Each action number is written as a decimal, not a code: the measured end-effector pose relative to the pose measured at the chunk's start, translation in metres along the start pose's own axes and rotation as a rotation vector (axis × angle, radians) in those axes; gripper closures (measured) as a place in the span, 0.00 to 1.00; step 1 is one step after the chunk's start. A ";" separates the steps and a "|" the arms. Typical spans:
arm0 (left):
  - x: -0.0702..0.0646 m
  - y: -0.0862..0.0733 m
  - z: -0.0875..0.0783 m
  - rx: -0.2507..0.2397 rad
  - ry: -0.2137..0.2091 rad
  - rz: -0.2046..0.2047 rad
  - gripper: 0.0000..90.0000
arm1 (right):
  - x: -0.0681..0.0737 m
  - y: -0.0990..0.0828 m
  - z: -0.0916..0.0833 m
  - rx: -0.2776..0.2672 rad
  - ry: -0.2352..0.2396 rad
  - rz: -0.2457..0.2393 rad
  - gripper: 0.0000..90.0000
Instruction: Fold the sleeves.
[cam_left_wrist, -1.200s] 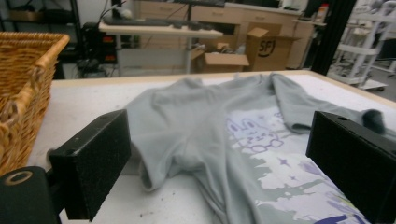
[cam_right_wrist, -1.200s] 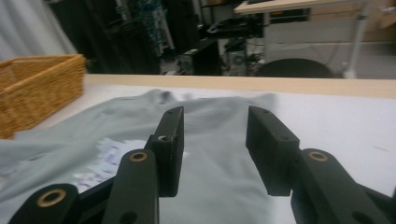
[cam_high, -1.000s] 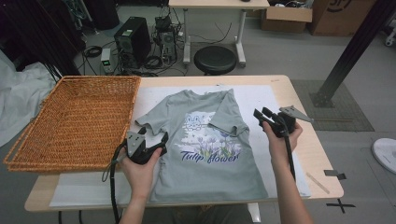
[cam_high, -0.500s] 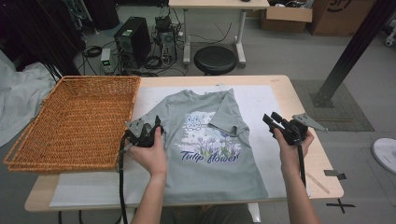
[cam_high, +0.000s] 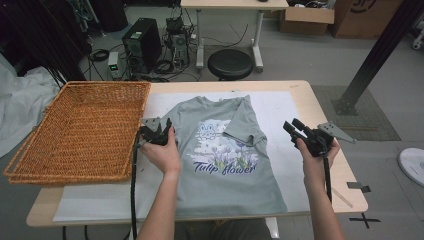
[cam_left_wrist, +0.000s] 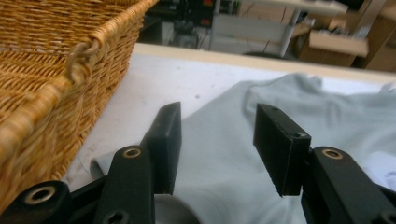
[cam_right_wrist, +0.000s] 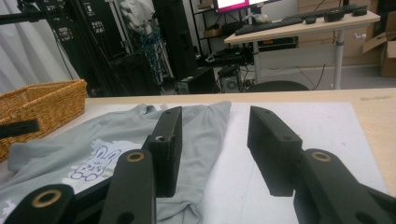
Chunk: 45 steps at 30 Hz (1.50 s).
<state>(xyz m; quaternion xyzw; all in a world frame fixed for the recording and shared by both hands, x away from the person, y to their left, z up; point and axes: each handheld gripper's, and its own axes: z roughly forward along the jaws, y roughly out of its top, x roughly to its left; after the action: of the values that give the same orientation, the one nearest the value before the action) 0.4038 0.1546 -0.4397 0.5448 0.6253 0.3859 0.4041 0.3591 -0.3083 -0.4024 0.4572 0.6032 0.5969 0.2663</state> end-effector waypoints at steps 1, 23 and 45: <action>0.002 0.000 0.004 0.013 0.017 0.003 0.57 | 0.000 0.000 0.000 0.001 0.002 -0.001 0.62; 0.009 -0.012 0.034 0.180 0.100 0.049 0.76 | -0.003 -0.002 -0.006 -0.007 0.039 -0.014 0.62; 0.008 -0.011 0.037 0.191 0.160 -0.009 0.46 | 0.000 -0.003 -0.007 -0.017 0.068 -0.020 0.62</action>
<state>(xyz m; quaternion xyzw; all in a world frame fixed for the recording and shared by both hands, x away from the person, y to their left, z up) 0.4331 0.1630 -0.4639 0.5452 0.6920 0.3649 0.3011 0.3521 -0.3118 -0.4038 0.4282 0.6112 0.6146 0.2557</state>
